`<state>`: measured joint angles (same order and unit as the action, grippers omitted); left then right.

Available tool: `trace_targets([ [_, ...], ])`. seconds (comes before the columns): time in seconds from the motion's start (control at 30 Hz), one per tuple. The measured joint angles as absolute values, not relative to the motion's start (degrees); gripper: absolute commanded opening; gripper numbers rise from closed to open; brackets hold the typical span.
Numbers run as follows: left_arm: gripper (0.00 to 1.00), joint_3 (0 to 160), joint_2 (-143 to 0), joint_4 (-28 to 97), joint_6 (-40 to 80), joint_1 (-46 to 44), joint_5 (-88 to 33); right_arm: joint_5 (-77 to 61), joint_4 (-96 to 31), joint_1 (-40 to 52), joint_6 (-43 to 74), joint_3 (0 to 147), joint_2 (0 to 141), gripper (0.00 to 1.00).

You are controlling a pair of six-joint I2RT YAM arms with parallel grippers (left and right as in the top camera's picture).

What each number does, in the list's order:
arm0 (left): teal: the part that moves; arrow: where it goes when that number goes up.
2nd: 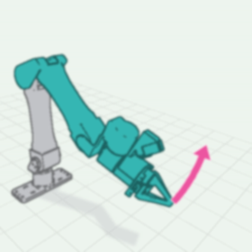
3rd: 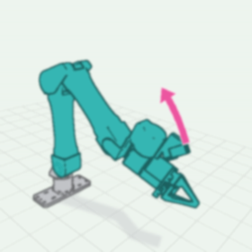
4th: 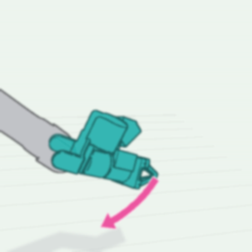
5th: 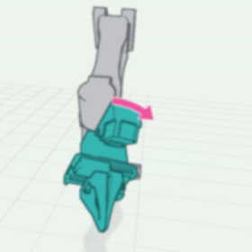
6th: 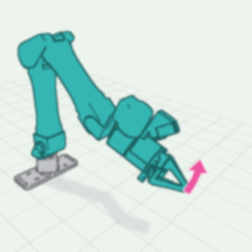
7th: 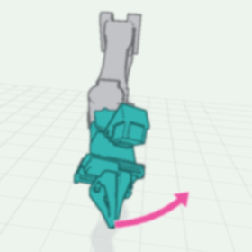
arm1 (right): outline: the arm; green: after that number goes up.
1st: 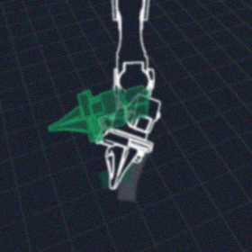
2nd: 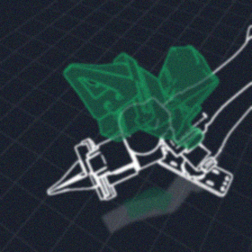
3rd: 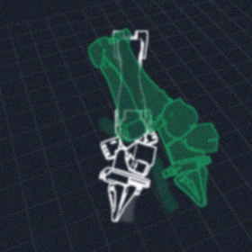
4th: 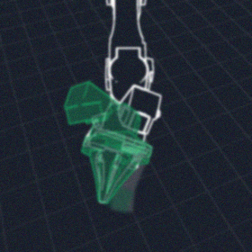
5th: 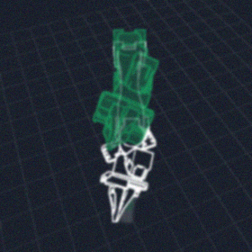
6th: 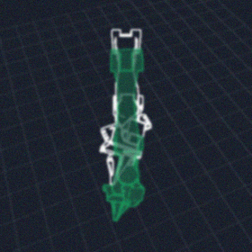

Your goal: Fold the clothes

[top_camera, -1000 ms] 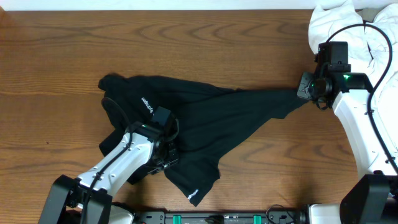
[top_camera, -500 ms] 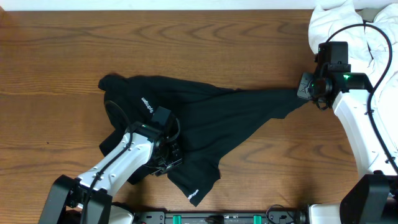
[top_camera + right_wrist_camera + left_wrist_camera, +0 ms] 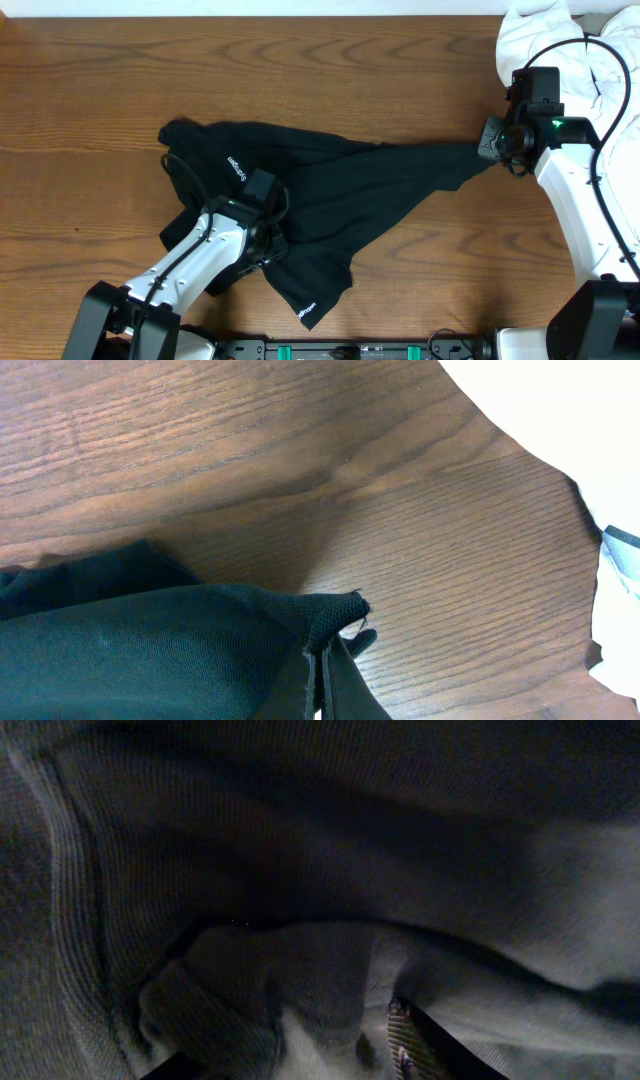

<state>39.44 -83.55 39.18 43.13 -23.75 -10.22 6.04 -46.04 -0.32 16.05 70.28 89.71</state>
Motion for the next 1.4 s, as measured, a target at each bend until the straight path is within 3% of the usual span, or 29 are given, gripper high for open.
trace_targets([
  [0.37, 0.44, 39.4, -83.5, 38.3, 43.3, -23.7, -8.6, 6.0, -45.6, -0.3, 16.1, 70.0, 89.7, 0.01],
  [0.43, 0.4, 39.4, -83.5, 38.2, 43.3, -23.8, -8.6, 6.1, -45.5, -0.3, 16.1, 69.8, 89.7, 0.01],
  [0.87, 0.41, 39.4, -75.3, 38.1, 43.0, -23.7, -8.6, 6.1, -45.4, -0.3, 16.1, 69.6, 89.7, 0.01],
  [1.4, 0.41, 39.4, -75.9, 39.1, 43.1, -23.7, -8.6, 6.1, -45.4, -0.3, 16.1, 69.6, 89.7, 0.01],
])
